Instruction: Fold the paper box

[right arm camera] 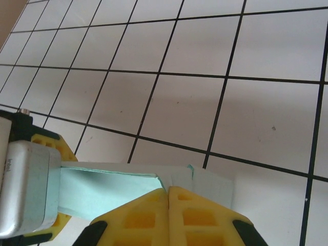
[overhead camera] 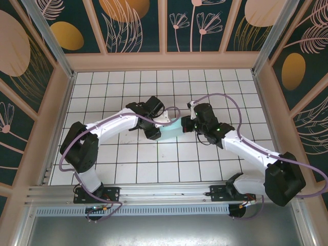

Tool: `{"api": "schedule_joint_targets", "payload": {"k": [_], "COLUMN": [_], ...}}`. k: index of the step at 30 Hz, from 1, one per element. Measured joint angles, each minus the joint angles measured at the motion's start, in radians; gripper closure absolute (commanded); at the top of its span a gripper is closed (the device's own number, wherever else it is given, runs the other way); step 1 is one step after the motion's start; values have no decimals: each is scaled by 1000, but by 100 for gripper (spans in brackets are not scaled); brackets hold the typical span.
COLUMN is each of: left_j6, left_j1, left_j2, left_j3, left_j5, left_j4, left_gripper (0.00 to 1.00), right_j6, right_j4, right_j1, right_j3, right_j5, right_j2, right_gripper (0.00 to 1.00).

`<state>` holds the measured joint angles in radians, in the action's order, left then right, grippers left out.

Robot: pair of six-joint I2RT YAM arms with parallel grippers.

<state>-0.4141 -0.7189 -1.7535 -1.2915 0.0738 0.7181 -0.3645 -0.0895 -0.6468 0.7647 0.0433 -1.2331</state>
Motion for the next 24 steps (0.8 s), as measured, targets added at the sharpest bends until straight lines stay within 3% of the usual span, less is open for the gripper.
{"api": "schedule_joint_targets", "payload": {"k": [11, 24], "left_j6": [-6, 27], "left_j1": [-2, 0], "left_j2": [-11, -21], "left_j3": [-12, -18], "left_j5": [-4, -31], "left_j4": [0, -32], "left_gripper": [71, 70], "right_j6": [-106, -82], "right_j4": [-21, -95], "right_j1": [-14, -23], "right_j3": [13, 119], "right_j5": [-50, -46], "right_j2": [0, -21], "right_gripper": [100, 100]}}
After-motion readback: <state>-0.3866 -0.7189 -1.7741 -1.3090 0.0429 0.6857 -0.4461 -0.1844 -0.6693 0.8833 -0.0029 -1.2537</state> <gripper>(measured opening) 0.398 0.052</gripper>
